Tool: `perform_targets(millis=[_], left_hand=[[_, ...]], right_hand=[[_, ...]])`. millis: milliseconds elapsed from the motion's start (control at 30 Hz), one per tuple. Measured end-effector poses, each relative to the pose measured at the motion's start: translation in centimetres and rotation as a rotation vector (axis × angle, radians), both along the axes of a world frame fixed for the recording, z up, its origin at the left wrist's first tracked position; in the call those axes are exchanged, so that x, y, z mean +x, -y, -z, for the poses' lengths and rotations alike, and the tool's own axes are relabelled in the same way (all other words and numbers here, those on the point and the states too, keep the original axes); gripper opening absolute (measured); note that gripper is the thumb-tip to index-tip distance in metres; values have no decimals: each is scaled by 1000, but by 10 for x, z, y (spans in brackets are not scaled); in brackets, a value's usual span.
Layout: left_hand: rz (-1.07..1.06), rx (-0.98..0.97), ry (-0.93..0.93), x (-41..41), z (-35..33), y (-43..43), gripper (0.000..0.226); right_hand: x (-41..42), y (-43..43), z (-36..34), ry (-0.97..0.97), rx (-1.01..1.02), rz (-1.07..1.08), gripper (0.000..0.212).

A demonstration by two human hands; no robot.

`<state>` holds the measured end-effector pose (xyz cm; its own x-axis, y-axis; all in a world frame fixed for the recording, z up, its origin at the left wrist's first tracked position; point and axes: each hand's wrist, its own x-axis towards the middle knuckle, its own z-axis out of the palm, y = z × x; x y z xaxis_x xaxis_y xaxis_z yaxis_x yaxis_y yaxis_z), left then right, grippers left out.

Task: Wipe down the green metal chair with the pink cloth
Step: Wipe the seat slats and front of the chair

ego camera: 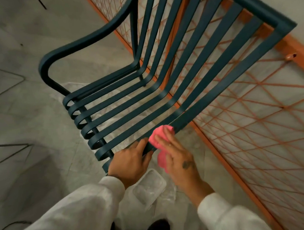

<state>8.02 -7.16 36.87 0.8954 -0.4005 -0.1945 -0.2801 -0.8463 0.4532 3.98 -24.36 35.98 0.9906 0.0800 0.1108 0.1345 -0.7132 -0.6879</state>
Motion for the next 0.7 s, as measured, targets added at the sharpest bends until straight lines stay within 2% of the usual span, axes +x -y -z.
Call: perform_targets(millis=[100,167,233,300,400,567,633,700], left_hand=[[3,2,8,-1,2,0,43],[1,13,-10,-1,1,0,44],[-6,8,-36,-1,0,0,44],[-5,4,-48,-1,-2,0,45],[-2,6,-57,-1,-4,0,46],[-1,7,-25,-2,-2,1,45],[4,1,-4,-2,2,-1,43],[19,-31,-32,-1,3,-3,41]], right_hand=[[12,24,7,-37,-67,-274,58],[30,56,0,-53,-66,-360,66],[47,85,-14,-71,1,-262,58],[60,100,-23,-41,14,-69,49],[62,86,-21,-59,-29,181,52],[14,6,-16,29,168,184,43],[2,-12,-13,-55,266,181,46],[-3,-17,-23,-260,485,241,46]])
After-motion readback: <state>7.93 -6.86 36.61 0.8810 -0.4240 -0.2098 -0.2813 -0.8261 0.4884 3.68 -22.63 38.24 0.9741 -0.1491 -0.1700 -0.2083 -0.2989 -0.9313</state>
